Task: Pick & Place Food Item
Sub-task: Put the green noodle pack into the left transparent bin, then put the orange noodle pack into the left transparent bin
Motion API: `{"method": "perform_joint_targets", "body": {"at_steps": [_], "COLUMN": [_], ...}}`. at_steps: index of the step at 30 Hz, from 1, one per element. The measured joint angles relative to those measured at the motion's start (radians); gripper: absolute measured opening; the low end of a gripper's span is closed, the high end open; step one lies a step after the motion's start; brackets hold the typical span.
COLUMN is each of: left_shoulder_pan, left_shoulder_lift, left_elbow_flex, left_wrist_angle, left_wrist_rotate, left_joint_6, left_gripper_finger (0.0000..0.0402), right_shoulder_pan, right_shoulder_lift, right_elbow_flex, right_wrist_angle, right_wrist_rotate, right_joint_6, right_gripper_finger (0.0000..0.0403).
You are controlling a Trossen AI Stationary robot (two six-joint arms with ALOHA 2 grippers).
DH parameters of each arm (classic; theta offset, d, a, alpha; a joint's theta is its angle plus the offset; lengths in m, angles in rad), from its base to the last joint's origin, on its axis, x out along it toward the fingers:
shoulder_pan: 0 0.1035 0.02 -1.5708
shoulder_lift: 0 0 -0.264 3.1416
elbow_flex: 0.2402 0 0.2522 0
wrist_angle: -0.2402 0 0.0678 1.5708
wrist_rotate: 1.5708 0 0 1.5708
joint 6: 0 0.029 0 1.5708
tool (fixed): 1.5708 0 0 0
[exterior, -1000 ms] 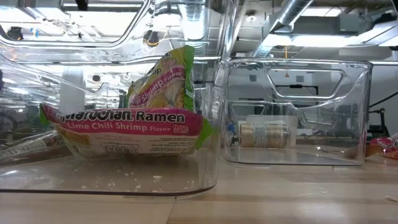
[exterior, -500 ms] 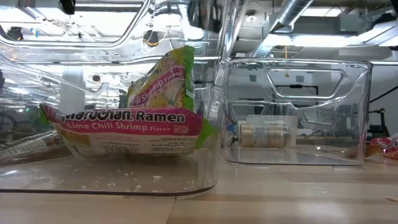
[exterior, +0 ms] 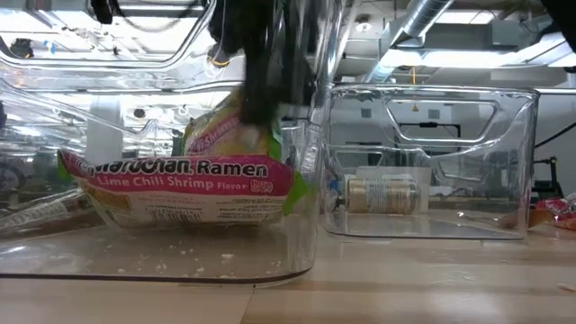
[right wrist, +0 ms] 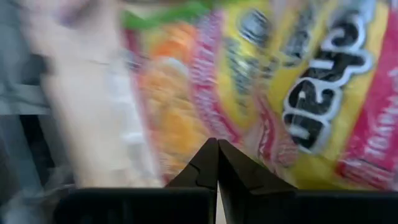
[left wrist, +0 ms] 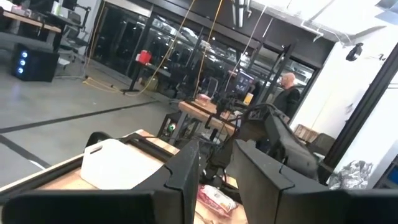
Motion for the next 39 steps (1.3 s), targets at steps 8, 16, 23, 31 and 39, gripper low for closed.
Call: {"method": "perform_joint_targets", "body": {"at_steps": [8,16,23,31,39], "left_shoulder_pan": [0.0,0.0,0.0,0.0,0.0], "left_shoulder_lift": [0.028,0.041,0.041,0.041,0.041], "left_elbow_flex": [0.001,0.001,0.001,0.001,0.001], "left_wrist_angle": [0.004,0.002,0.003,0.002,-0.007], "left_wrist_rotate": [0.0,0.0,0.0,0.006,0.02], "left_joint_6": [0.0,-0.003,-0.004,-0.022,-0.022], "left_gripper_finger": [0.0092,0.0092,0.0092,0.0092,0.0092], "right_shoulder_pan": [-0.011,-0.025,-0.023,0.0,0.079], "right_shoulder_lift": [-0.012,-0.016,-0.016,-0.021,-0.207], "right_elbow_flex": [0.001,0.002,0.002,0.018,0.04], "right_wrist_angle": [-0.046,-0.046,-0.054,-0.069,-0.088], "right_wrist_rotate": [0.119,0.214,0.291,0.336,0.578], "right_joint_6": [0.025,0.039,0.06,0.078,0.137], "right_gripper_finger": [0.0,0.0,0.0,0.0,0.0]}}
